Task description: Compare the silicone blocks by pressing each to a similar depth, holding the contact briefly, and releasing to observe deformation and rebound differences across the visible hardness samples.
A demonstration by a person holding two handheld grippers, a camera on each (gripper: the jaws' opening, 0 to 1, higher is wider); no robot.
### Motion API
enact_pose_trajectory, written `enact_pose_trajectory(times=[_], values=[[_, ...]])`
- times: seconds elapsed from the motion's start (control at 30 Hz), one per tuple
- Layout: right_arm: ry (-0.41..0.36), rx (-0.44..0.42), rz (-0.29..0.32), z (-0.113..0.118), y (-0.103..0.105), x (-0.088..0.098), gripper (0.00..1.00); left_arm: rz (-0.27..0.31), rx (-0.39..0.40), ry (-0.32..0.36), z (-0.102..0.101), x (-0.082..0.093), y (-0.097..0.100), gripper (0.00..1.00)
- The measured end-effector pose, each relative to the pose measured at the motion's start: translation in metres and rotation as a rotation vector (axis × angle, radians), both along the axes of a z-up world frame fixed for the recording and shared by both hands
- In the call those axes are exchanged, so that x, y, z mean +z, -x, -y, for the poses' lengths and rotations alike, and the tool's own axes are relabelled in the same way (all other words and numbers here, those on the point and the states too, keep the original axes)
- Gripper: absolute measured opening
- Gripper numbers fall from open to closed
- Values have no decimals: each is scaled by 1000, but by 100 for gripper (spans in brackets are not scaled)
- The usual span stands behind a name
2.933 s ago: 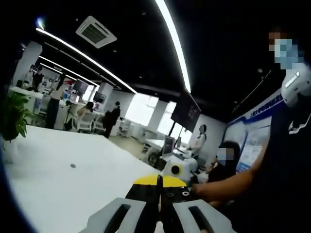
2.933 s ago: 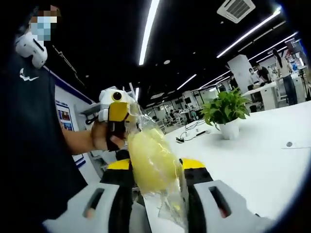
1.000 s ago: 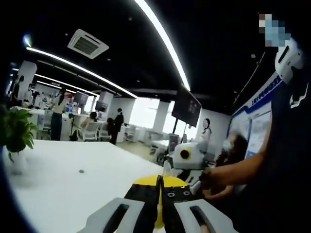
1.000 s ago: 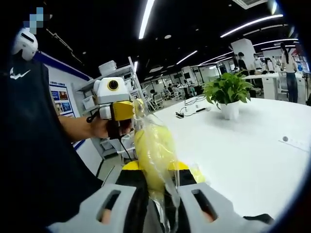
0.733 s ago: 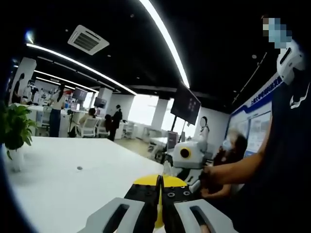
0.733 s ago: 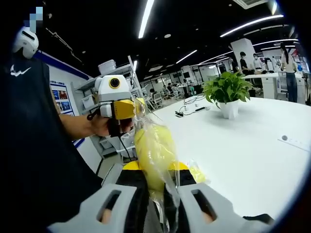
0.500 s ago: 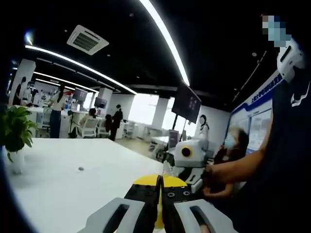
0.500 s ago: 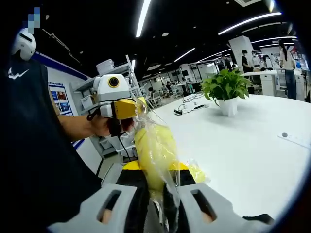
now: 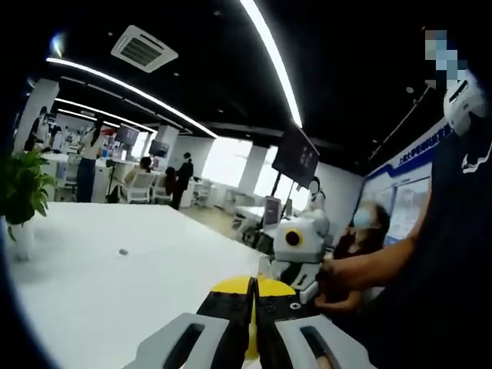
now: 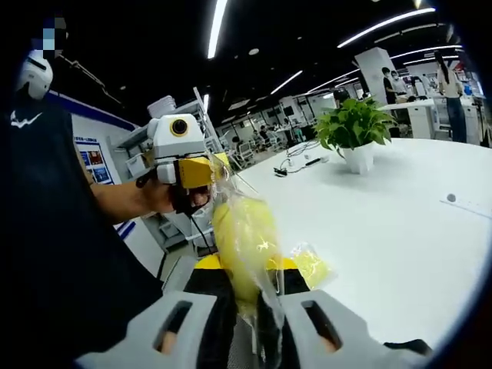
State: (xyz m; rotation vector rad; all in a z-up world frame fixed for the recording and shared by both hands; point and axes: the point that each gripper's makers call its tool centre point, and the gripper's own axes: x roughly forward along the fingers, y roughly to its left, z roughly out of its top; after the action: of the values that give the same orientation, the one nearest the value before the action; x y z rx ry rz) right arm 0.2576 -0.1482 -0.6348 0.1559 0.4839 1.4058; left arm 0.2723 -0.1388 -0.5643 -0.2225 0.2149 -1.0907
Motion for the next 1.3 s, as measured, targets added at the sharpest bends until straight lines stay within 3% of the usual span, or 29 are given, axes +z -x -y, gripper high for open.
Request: enact_pose_trajectory(times=[0.07, 0.17, 0.23, 0.3, 0.37, 0.4, 0.5, 0.57, 0.87, 1.03, 1.07, 1.3], values=[[-2, -4, 4, 2, -1, 2, 4, 32, 2, -5, 1, 2, -1, 0], [-13, -15, 8, 2, -2, 7, 6, 5, 4, 17, 2, 7, 0, 0], [-45, -10, 40, 1, -2, 12, 9, 7, -7, 34, 1, 13, 2, 0], [-62, -17, 29, 1, -3, 14, 11, 19, 1, 33, 2, 16, 2, 0], [-73, -30, 51, 0, -6, 15, 13, -2, 1, 47, 2, 19, 2, 0], [-74, -32, 57, 0, -7, 16, 14, -42, 0, 69, 3, 20, 4, 0], [-75, -19, 65, -5, -4, 16, 15, -22, 6, 59, 1, 23, 5, 0], [-82, -16, 64, -7, -3, 16, 18, -51, 3, 67, 1, 22, 5, 0], [-122, -130, 65, -3, -23, 22, 54, -54, 32, 78, 1, 23, -2, 0], [-162, -238, 112, 7, -41, 31, 96, -47, 32, 90, 1, 28, -4, 0], [-155, -271, 105, 12, -46, 30, 96, -44, 29, 93, 0, 28, -4, 0], [-140, -289, 126, 21, -49, 32, 96, -44, 39, 111, -1, 30, -9, 0]])
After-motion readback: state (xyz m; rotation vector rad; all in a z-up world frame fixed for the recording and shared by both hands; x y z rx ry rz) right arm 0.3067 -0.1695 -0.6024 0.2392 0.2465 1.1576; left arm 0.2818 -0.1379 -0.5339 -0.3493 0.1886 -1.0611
